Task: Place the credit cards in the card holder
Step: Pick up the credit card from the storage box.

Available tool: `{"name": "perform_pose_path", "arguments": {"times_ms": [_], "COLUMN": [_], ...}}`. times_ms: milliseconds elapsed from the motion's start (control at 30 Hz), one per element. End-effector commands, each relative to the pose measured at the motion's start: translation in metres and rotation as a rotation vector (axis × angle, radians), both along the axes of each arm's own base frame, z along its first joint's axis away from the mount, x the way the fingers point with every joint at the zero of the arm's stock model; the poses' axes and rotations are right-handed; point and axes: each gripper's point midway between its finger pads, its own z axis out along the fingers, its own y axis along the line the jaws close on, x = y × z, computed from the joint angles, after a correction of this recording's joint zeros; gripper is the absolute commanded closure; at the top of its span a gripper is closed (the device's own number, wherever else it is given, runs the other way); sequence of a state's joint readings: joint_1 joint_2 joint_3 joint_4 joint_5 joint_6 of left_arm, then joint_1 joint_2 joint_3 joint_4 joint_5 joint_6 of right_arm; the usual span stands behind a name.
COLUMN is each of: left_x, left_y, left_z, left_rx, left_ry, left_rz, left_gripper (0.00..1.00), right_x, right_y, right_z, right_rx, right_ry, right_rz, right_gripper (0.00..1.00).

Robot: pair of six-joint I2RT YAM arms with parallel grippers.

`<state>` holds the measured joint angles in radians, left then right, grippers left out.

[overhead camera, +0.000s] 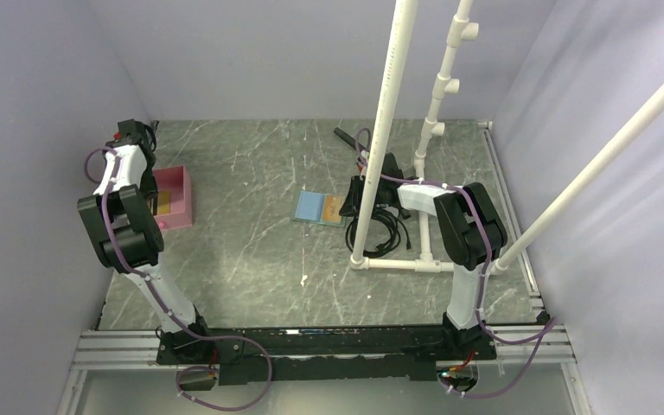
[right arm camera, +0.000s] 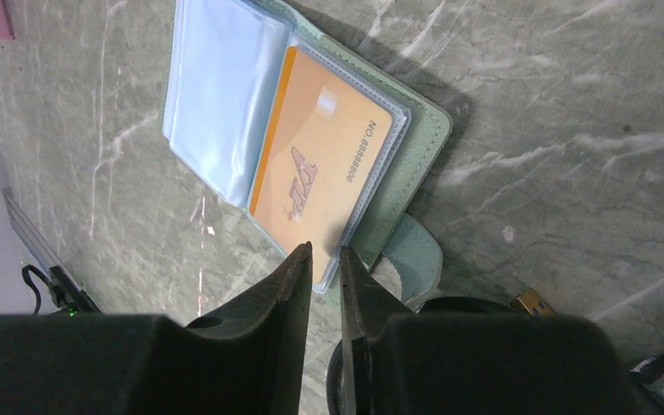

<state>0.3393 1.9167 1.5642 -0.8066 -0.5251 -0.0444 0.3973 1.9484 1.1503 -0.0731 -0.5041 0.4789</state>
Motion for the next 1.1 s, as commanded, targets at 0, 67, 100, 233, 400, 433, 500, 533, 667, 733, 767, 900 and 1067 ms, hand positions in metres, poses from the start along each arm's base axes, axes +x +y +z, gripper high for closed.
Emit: {"name": "perform_pose_path", "arguments": {"times_ms": [0,67,100,233,400,433,500,533,667,733,767,900,1067], "left_x": [0.009,0.011,0.012,0.014,0.025,0.028,0.032,0.034,0.038,0.039,0.039,0.039,0.042], "left_y": [0.004,0.001,-0.001,0.000,-0.007,-0.008,-0.009,-0.009,-0.003,-0.001,0.000,0.003,0.003], "left_z": [0.009,0.007,0.005,-0.002,-0.012,-0.013,-0.014,-0.014,-0.014,-0.013,-0.012,-0.013,-0.018], "left_rx": [0.007,0.001,-0.009,-0.008,-0.018,-0.011,0.014,0.022,0.048,0.064,0.072,0.095,0.104], "left_ry": [-0.025,-0.025,-0.024,0.000,0.030,0.038,0.057,0.060,0.074,0.087,0.099,0.110,0.127], "left_rz": [0.002,-0.007,-0.017,-0.033,-0.051,-0.058,-0.070,-0.072,-0.061,-0.069,-0.080,-0.084,-0.094], "left_gripper": [0.45,0.57,0.60,0.60,0.63,0.63,0.63,0.63,0.63,0.62,0.62,0.60,0.60], "right_x": [0.009,0.008,0.008,0.007,0.006,0.006,0.006,0.006,0.006,0.006,0.006,0.005,0.004], "right_y": [0.008,0.008,0.008,0.009,0.011,0.012,0.011,0.011,0.012,0.013,0.014,0.015,0.016], "right_z": [0.024,0.024,0.025,0.027,0.026,0.026,0.026,0.025,0.026,0.026,0.026,0.024,0.025], "right_rx": [0.045,0.047,0.049,0.057,0.069,0.069,0.068,0.067,0.072,0.076,0.078,0.080,0.081], "right_ry": [-0.072,-0.071,-0.072,-0.072,-0.066,-0.065,-0.065,-0.065,-0.066,-0.065,-0.065,-0.059,-0.060], "right_rz": [0.019,0.021,0.024,0.029,0.039,0.039,0.041,0.042,0.048,0.050,0.053,0.058,0.063], "right_gripper": [0.79,0.79,0.79,0.79,0.79,0.79,0.79,0.79,0.79,0.79,0.79,0.79,0.80]}}
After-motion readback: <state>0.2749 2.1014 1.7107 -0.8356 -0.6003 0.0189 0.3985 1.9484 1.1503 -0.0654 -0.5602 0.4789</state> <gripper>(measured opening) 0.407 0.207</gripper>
